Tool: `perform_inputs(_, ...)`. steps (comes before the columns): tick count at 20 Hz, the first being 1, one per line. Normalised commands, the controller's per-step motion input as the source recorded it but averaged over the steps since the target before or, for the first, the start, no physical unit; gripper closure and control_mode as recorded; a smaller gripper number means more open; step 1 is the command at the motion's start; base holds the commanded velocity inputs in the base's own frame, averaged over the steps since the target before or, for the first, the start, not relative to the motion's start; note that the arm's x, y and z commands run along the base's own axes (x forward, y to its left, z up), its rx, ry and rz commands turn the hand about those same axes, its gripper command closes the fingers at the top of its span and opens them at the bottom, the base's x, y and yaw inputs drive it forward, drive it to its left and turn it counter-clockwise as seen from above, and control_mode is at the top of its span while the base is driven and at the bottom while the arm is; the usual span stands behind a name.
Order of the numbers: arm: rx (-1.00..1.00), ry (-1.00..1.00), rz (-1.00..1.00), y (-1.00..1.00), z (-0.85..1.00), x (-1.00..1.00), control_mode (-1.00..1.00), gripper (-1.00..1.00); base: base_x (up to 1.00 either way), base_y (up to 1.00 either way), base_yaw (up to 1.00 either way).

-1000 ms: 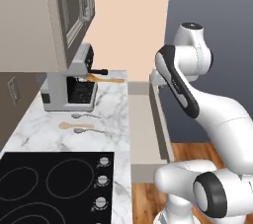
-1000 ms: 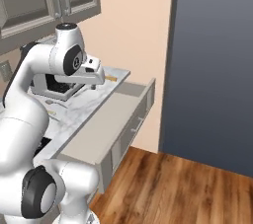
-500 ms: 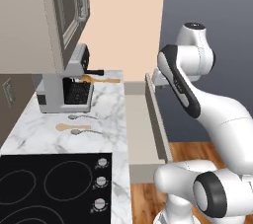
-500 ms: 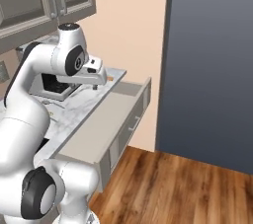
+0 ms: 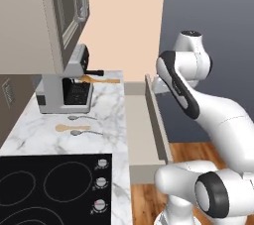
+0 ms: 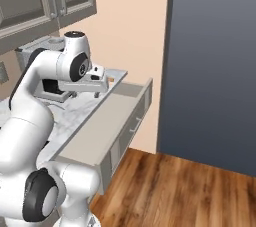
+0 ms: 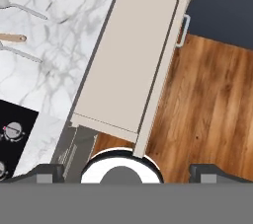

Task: Organize the utensils by type. Pick up the wooden spoons from the counter and place them in the open cabinet. Then pick up the metallic utensils from the counter and place them in the open drawer.

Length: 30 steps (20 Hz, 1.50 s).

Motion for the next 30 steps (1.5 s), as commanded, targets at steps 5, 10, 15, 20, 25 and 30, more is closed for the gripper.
perform_inputs(5,0.04,0.10,0.05,0.01,-0.43,0.63,-1.00,-1.00,0.00,0.00,0.00)
perform_inputs(10,0.03,0.00,0.00,0.07,-0.65,0.45,-1.00,-1.00,0.00,0.00,0.00)
perform_inputs(15,0.02,0.00,0.00,0.00,-0.71,0.31,-1.00,-1.00,0.00,0.00,0.00)
perform_inputs(20,-0.01,0.05,0.00,0.01,-0.52,0.05,-1.00,-1.00,0.00,0.00,0.00)
perform_inputs(25,0.06,0.00,0.00,0.14,-0.26,0.22,-1.00,-1.00,0.00,0.00,0.00)
perform_inputs(30,0.01,0.00,0.00,0.36,-0.32,0.36,-1.00,-1.00,0.00,0.00,0.00)
